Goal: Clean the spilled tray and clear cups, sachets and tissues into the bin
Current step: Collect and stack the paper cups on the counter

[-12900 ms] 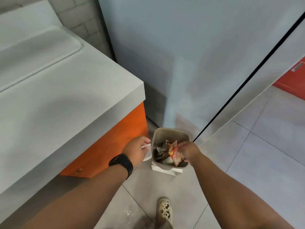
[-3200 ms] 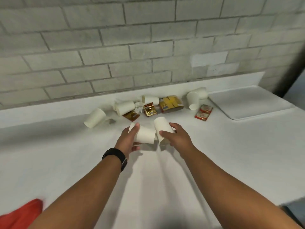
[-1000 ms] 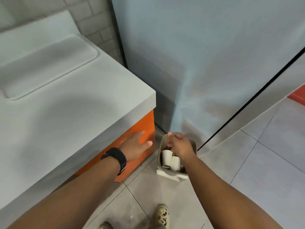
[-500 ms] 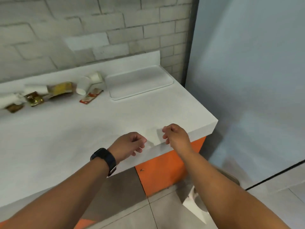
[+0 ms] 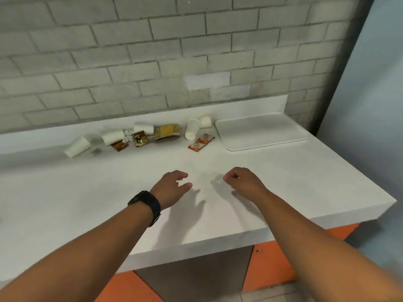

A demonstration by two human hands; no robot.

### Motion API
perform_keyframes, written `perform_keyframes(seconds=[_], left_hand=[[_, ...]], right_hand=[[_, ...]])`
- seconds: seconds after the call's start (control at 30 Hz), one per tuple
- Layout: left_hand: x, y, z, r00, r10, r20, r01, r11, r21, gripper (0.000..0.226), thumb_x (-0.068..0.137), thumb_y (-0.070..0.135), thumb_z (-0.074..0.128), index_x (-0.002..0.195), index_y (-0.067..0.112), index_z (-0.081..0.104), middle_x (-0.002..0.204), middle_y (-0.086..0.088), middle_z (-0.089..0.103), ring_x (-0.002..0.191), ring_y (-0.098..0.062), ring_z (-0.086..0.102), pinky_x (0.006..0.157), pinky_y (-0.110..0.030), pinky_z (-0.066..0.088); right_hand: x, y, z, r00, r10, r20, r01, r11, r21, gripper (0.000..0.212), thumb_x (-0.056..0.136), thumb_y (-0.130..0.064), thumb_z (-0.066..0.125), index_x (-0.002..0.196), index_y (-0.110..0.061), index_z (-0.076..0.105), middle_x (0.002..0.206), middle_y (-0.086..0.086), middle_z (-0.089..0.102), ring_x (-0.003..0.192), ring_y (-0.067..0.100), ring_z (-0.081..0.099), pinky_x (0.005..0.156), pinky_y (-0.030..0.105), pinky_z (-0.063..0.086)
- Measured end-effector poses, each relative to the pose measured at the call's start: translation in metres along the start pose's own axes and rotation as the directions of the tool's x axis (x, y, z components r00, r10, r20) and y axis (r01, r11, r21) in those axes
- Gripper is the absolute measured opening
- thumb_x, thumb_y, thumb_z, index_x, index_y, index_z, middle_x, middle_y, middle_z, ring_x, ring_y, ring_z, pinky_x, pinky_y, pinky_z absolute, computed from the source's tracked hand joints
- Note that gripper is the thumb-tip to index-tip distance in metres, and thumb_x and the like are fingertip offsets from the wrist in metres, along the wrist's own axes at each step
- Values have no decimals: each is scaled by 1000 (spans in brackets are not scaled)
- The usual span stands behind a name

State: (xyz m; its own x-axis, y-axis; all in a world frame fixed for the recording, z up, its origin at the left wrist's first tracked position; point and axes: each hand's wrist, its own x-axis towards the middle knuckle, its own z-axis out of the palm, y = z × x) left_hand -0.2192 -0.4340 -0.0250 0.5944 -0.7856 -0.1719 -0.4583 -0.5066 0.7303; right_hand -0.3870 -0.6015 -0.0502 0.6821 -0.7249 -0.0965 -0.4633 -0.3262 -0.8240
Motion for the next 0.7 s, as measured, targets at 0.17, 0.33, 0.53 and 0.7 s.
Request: perform_keyframes(seconds=[0.17,0.33,0.53,0.7], left_hand=[[21,-19,-27,999,-9,-38,10,999,31,44,92,32,59,133,18,50,142,-2,45,128,-20,47,98,-30,42],[60,-25,-29,998,-41,-42,42,999,33,48,91,35,59,135,19,47,143,-2,44,127,-18,47,102,-30,39],[132,-13,-23,990,-113,-81,111,994,-18,58,89,39,61,140,23,39,146,-2,39,127,-21,48,104,-35,41],[204,-3,-18,973,-180,-145,169,982,-86,63,89,41,59,143,23,34,146,-4,37,126,-23,48,101,-36,44]], right_hand=[[29,-19,14,1000,-17,-21,17,1000,-6,17,86,-30,64,70,-33,61,102,1,66,89,18,63,74,31,50],[75,-23,16,999,-31,-15,31,999,-34,11,84,-37,66,73,-36,63,112,-2,63,99,15,61,78,29,47],[158,-19,11,1000,-8,-6,7,998,-58,30,88,-38,63,113,-22,64,123,1,54,90,14,57,75,25,38],[235,-18,7,1000,-6,5,5,999,40,35,88,-26,65,122,-15,61,124,3,56,115,20,56,91,30,46]])
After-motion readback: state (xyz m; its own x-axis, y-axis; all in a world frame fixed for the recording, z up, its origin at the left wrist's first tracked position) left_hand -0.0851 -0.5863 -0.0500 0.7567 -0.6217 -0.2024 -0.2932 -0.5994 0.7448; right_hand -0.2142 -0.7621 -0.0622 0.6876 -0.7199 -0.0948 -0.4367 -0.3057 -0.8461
